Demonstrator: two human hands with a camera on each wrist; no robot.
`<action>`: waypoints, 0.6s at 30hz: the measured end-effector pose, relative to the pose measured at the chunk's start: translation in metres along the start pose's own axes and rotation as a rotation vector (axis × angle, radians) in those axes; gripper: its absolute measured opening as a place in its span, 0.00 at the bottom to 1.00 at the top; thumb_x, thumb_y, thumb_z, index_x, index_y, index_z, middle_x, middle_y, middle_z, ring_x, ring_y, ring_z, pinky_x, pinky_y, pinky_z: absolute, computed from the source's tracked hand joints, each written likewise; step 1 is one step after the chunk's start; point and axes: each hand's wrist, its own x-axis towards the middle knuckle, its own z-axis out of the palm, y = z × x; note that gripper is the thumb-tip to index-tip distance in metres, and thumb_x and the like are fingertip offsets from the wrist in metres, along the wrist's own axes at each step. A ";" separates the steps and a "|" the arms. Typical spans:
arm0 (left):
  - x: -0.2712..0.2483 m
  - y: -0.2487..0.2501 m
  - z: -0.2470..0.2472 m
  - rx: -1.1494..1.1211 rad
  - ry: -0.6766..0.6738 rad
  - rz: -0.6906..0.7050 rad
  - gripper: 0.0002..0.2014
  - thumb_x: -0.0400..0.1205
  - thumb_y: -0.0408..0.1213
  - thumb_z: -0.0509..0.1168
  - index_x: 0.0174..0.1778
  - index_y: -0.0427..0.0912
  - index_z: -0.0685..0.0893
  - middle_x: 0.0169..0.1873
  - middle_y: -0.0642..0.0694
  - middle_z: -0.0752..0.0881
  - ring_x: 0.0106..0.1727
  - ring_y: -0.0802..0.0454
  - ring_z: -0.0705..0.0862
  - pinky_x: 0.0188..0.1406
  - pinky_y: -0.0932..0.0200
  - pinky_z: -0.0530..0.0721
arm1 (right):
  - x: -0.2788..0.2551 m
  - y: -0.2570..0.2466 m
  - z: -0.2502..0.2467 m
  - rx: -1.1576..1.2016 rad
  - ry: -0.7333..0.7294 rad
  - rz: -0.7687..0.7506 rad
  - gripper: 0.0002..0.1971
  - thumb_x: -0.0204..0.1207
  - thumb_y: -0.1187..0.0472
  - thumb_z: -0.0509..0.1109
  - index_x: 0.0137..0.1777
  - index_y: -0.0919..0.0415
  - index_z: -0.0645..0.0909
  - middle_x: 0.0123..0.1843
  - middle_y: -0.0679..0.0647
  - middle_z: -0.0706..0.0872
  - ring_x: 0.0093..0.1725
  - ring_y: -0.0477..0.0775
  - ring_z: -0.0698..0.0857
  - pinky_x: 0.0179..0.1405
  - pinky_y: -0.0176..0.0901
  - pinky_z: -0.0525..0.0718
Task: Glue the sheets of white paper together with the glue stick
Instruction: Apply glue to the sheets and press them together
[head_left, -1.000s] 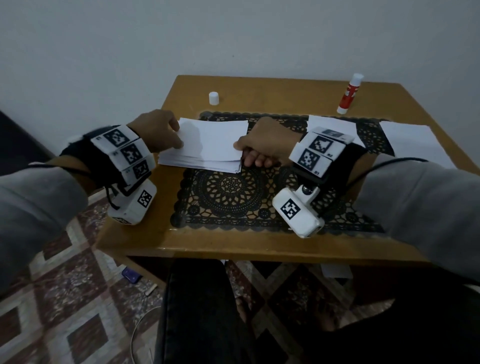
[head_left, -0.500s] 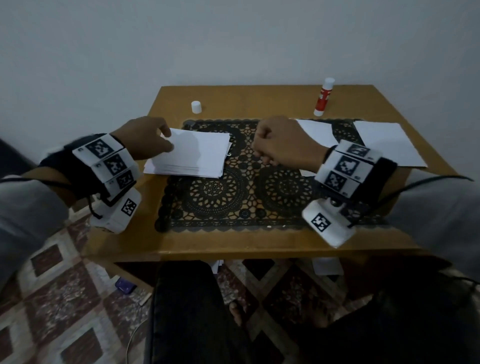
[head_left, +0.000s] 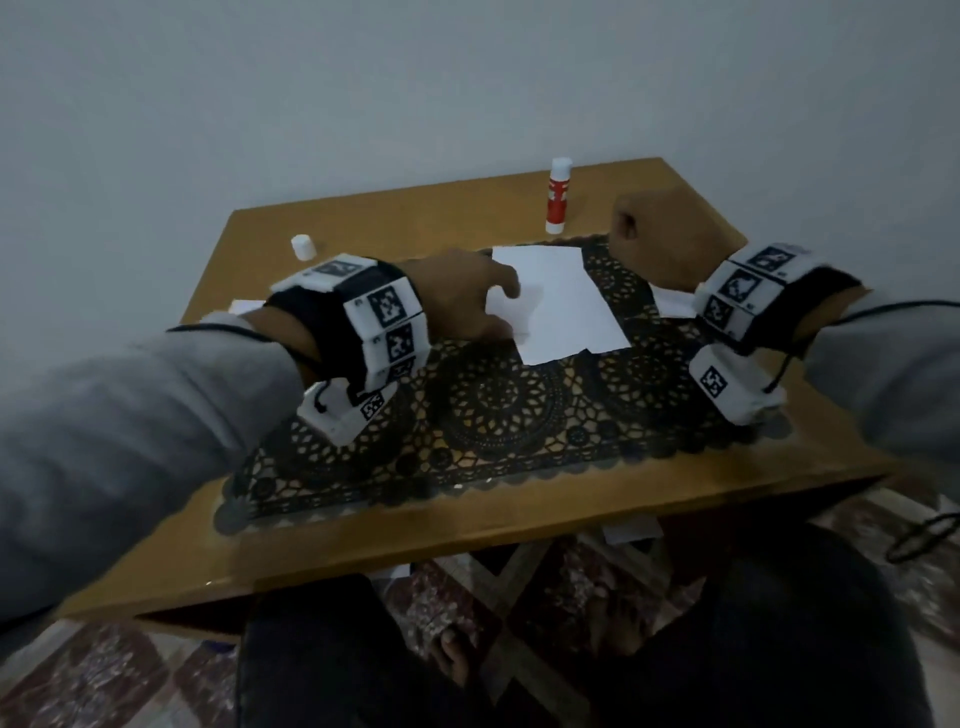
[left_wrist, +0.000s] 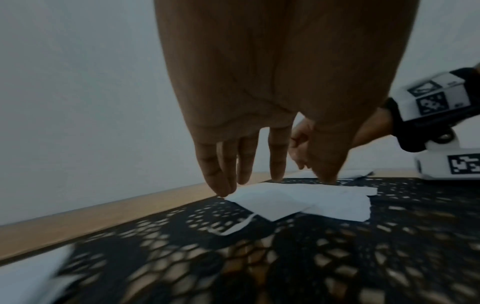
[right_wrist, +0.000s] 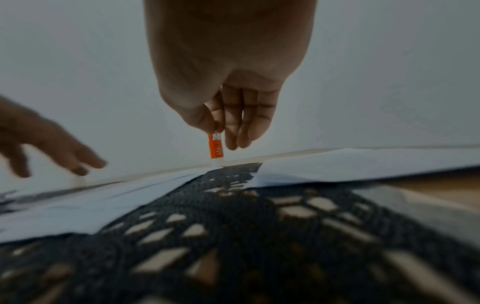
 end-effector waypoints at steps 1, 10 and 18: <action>0.010 0.008 0.002 0.015 -0.026 0.030 0.27 0.81 0.54 0.64 0.75 0.48 0.71 0.70 0.44 0.77 0.68 0.43 0.76 0.66 0.53 0.74 | 0.001 0.000 0.002 0.001 0.005 -0.010 0.09 0.74 0.67 0.64 0.33 0.59 0.72 0.32 0.53 0.76 0.37 0.56 0.75 0.37 0.42 0.66; 0.055 0.038 0.018 0.118 -0.067 0.083 0.31 0.79 0.53 0.67 0.77 0.51 0.68 0.68 0.43 0.78 0.66 0.42 0.76 0.59 0.53 0.73 | 0.005 -0.002 0.005 -0.018 -0.088 0.002 0.04 0.73 0.64 0.65 0.38 0.63 0.77 0.43 0.61 0.85 0.42 0.59 0.80 0.43 0.48 0.78; 0.056 0.028 0.014 0.131 0.034 0.117 0.26 0.78 0.50 0.69 0.72 0.49 0.75 0.63 0.43 0.82 0.64 0.43 0.78 0.60 0.53 0.75 | 0.003 -0.004 0.004 0.001 -0.125 0.038 0.03 0.74 0.63 0.65 0.39 0.59 0.75 0.46 0.58 0.85 0.47 0.58 0.82 0.47 0.49 0.80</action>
